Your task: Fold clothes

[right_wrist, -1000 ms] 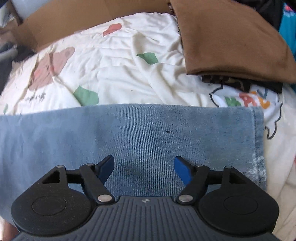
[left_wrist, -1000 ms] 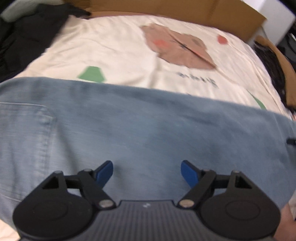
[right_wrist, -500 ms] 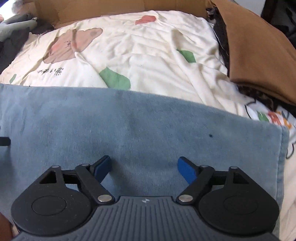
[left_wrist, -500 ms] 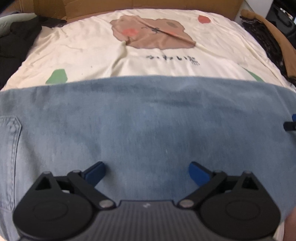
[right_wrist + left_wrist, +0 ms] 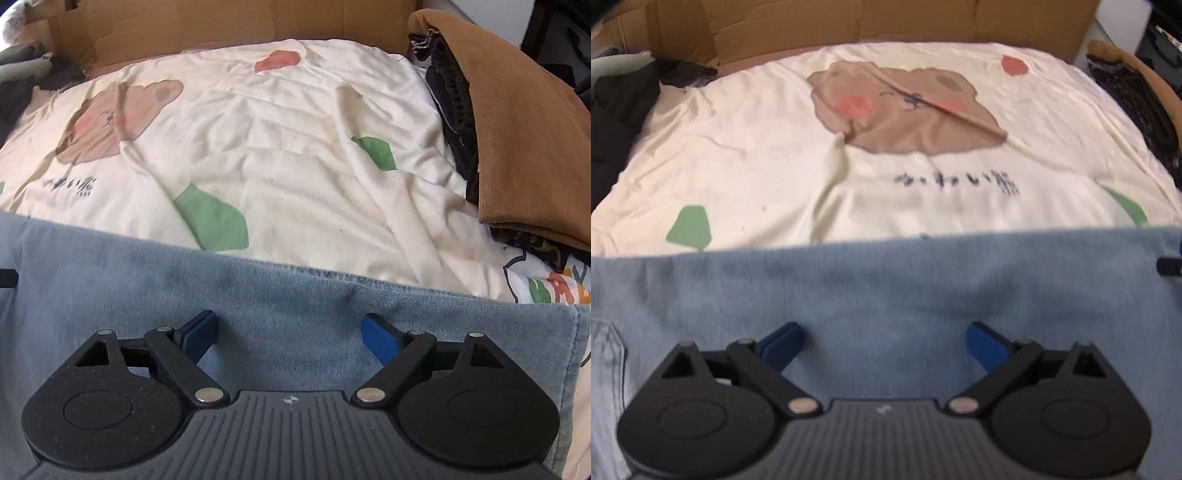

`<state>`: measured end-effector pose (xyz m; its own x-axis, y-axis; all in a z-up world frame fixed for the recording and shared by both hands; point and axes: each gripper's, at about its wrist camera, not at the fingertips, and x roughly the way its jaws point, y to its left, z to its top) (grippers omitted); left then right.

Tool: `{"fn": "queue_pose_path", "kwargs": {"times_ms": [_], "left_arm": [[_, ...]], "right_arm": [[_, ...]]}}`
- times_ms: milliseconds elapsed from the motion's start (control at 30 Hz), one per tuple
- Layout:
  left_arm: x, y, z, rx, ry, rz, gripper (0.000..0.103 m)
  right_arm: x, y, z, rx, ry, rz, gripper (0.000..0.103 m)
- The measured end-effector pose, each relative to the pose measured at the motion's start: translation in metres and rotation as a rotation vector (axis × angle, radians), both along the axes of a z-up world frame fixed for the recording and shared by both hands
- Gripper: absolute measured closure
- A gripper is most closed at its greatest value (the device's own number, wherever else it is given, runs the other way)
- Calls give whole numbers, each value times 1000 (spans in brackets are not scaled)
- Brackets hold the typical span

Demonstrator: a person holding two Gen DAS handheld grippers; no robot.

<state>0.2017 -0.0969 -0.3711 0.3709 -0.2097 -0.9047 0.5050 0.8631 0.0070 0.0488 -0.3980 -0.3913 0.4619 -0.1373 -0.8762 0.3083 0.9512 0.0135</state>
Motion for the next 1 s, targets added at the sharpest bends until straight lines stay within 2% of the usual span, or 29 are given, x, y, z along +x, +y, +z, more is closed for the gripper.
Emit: {"fn": "queue_pose_path", "kwargs": {"times_ms": [67,300,500,767,1000], "left_arm": [[9,-6,0,4,-8,28,9],[24,-20,-3,26,-8,54,5],[27,-23,-5,38,-4,51,2],[35,-25,-6,53,23,46,0],[37,-27,-5,63,43,43,0]], "right_arm": [[4,-1,0,2,0,-20,15],[13,-2,1,5,11,-78,14],[22,5,1,-52,43,-62,13],[30,1,-1,-24,58,-84,10],[39,-4,0,-4,106,-50,10]]}}
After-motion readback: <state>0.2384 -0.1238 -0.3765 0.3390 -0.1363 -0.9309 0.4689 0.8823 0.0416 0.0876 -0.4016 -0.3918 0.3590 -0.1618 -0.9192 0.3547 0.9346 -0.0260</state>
